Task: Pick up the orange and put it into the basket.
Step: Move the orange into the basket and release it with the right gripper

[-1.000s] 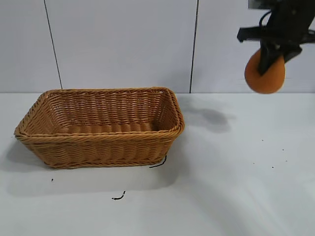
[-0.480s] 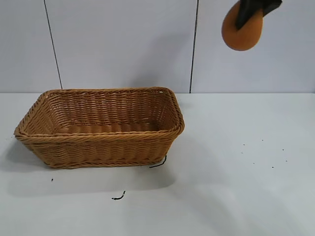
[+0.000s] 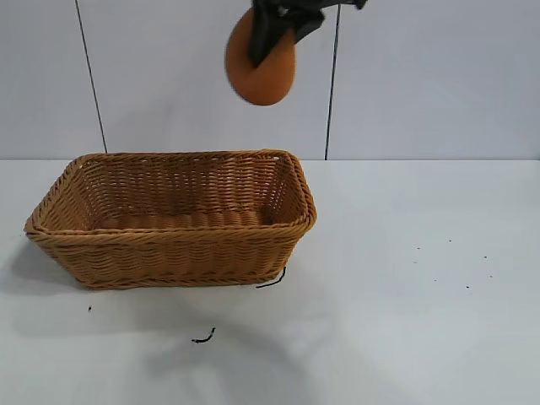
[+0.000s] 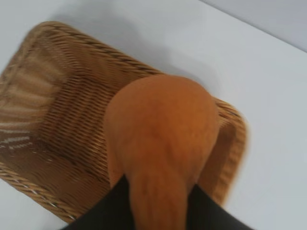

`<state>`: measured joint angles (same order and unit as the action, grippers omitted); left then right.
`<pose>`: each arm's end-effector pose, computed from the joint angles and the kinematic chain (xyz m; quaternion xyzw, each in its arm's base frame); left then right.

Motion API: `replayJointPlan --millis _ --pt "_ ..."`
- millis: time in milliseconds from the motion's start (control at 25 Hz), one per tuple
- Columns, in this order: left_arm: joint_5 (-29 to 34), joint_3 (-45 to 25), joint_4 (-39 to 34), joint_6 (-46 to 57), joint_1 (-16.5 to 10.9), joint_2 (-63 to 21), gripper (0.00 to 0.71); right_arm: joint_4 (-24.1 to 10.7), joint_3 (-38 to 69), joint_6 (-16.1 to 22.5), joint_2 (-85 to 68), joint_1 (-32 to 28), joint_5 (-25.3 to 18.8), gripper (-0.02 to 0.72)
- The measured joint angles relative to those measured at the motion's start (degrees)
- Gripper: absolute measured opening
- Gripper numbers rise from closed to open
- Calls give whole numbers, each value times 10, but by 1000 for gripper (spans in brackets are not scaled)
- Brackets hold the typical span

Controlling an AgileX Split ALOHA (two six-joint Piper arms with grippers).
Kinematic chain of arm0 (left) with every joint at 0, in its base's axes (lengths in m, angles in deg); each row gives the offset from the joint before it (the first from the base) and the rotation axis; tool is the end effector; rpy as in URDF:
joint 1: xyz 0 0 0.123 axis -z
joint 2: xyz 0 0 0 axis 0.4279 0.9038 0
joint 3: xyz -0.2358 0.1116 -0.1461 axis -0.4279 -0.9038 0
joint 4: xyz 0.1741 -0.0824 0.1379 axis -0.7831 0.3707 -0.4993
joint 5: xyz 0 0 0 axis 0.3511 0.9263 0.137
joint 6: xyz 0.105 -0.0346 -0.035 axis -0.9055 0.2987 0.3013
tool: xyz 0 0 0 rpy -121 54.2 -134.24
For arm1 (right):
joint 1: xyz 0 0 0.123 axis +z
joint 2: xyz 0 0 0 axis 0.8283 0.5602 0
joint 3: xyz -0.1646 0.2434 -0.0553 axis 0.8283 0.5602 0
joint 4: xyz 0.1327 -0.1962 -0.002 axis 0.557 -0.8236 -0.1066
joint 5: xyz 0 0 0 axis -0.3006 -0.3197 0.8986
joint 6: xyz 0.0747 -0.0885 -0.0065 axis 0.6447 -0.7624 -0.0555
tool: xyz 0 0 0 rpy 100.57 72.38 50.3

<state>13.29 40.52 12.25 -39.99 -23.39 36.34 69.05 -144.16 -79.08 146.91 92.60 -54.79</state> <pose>-0.0118 -0.0052 0.2587 0.0158 0.8528 -0.0363 0.5208 0.4098 0.3134 0.2194 -0.2664 0.9201 0.1279 0.2569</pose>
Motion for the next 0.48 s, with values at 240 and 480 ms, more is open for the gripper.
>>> replayJointPlan --millis 240,480 --pt "0 0 0 0 0 0 639 -2 0 0 55 2 20 98" --pt "0 0 0 0 0 0 639 -2 -1 0 53 2 4 540"
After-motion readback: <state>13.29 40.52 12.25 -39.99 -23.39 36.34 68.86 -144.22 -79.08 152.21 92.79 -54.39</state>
